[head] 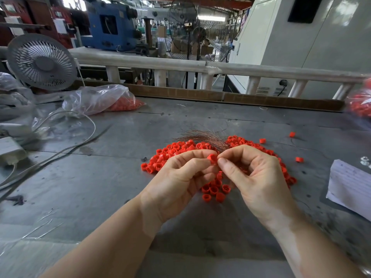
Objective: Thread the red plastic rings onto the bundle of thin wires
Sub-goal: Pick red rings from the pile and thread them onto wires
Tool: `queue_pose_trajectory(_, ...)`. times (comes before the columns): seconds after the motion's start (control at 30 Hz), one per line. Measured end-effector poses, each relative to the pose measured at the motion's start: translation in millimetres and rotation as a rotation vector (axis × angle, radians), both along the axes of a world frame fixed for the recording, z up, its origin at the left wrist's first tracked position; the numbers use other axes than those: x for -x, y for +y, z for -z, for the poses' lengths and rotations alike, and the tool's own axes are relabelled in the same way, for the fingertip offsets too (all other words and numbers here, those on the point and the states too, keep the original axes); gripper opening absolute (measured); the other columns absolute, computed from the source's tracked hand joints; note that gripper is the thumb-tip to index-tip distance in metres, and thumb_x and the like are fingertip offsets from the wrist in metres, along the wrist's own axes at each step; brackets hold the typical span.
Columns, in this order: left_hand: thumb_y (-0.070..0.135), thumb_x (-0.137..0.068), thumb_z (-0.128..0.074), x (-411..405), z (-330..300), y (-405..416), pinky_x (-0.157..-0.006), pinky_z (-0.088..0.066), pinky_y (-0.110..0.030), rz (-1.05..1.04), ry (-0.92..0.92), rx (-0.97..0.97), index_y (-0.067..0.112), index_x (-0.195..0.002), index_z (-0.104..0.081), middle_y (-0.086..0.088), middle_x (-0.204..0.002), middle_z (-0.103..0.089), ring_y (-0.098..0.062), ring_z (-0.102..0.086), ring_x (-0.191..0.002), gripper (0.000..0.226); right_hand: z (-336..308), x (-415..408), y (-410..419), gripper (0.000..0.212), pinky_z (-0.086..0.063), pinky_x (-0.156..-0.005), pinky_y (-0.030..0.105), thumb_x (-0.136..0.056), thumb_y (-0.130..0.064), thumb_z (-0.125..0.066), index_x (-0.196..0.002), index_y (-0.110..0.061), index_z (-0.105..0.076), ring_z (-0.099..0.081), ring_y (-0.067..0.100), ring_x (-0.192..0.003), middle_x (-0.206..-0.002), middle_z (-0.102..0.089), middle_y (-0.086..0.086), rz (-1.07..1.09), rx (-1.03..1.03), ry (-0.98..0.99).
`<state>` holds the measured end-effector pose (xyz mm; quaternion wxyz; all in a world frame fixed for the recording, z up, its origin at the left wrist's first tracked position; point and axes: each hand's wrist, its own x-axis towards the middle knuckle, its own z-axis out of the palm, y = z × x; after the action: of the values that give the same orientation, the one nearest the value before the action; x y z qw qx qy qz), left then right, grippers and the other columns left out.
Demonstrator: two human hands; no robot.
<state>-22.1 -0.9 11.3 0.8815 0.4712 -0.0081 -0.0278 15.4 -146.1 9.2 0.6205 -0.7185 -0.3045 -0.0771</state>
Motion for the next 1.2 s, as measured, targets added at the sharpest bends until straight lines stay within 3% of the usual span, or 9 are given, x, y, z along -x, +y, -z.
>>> queue_pose_trajectory(0.23, 0.015, -0.066, -0.065, 0.0, 0.0, 0.5, -0.062, -0.053, -0.016, 0.028, 0.009, 0.017, 0.014, -0.076, -0.076, 0.0, -0.069, -0.067, -0.004, -0.063, -0.062, 0.015, -5.4, 3.6, 0.2, 0.021, -0.043, -0.059, 0.008, -0.084, -0.005, -0.065, -0.076, -0.024, -0.065, -0.059, -0.002, -0.06, -0.068, -0.066, -0.013, 0.041, 0.034, -0.075)
queue_pose_trajectory(0.47, 0.014, -0.065, -0.065, 0.4, 0.2, -3.3, -0.064, -0.053, -0.015, 0.0, 0.001, 0.024, 0.012, -0.075, -0.076, -0.002, -0.068, -0.066, -0.005, -0.063, -0.061, 0.015, -4.8, 3.7, 1.7, 0.018, -0.044, -0.06, 0.009, -0.083, -0.005, -0.065, -0.072, -0.019, -0.063, -0.059, 0.002, -0.061, -0.069, -0.066, -0.006, 0.093, 0.057, -0.083)
queue_pose_trajectory(0.67, 0.01, -0.065, -0.065, -0.1, 1.7, -6.0, -0.063, -0.054, -0.014, -0.075, -0.058, 0.023, 0.009, -0.076, -0.076, -0.004, -0.071, -0.069, -0.006, -0.066, -0.064, 0.015, -2.7, 1.3, 3.4, 0.02, -0.04, -0.049, 0.01, -0.083, -0.005, -0.063, -0.069, -0.019, -0.063, -0.051, -0.002, -0.047, -0.054, -0.061, -0.011, 0.06, -0.005, 0.087)
queue_pose_trajectory(0.83, 0.007, -0.065, -0.065, 1.0, 1.8, -7.0, -0.061, -0.053, -0.015, -0.103, -0.079, 0.014, 0.007, -0.078, -0.075, -0.007, -0.074, -0.071, -0.01, -0.069, -0.068, 0.016, -2.3, 0.5, 1.6, 0.017, -0.039, -0.043, 0.018, -0.082, -0.01, -0.063, -0.066, -0.017, -0.065, -0.047, 0.003, -0.045, -0.049, -0.057, -0.006, 0.038, -0.049, 0.253)
queue_pose_trajectory(1.0, 0.005, -0.065, -0.064, 2.1, -0.3, -7.5, -0.061, -0.054, -0.016, -0.102, -0.062, 0.028, 0.005, -0.078, -0.075, -0.009, -0.075, -0.071, -0.012, -0.069, -0.069, 0.017, -4.3, 1.3, 1.5, 0.022, -0.036, -0.038, 0.016, -0.085, -0.005, -0.06, -0.064, -0.013, -0.064, -0.044, 0.005, -0.041, -0.046, -0.051, -0.002, 0.0, -0.117, 0.442)
queue_pose_trajectory(1.1, 0.005, -0.065, -0.063, 2.5, -1.7, -7.5, -0.061, -0.054, -0.016, -0.092, -0.04, 0.072, 0.004, -0.076, -0.075, -0.01, -0.075, -0.07, -0.012, -0.069, -0.068, 0.016, -6.0, 1.9, 1.4, 0.01, -0.035, -0.037, 0.015, -0.071, -0.015, -0.068, -0.062, -0.012, -0.064, -0.044, 0.004, -0.04, -0.046, -0.052, -0.002, -0.022, -0.154, 0.532)
queue_pose_trajectory(1.2, 0.004, -0.065, -0.062, 2.8, -2.7, -7.9, -0.06, -0.054, -0.015, -0.074, -0.022, 0.1, 0.004, -0.074, -0.075, -0.01, -0.074, -0.07, -0.011, -0.069, -0.067, 0.016, -8.5, 2.5, 0.3, 0.013, -0.035, -0.037, 0.015, -0.057, -0.025, -0.067, -0.061, -0.013, -0.066, -0.047, 0.004, -0.042, -0.048, -0.054, -0.001, -0.042, -0.158, 0.58)
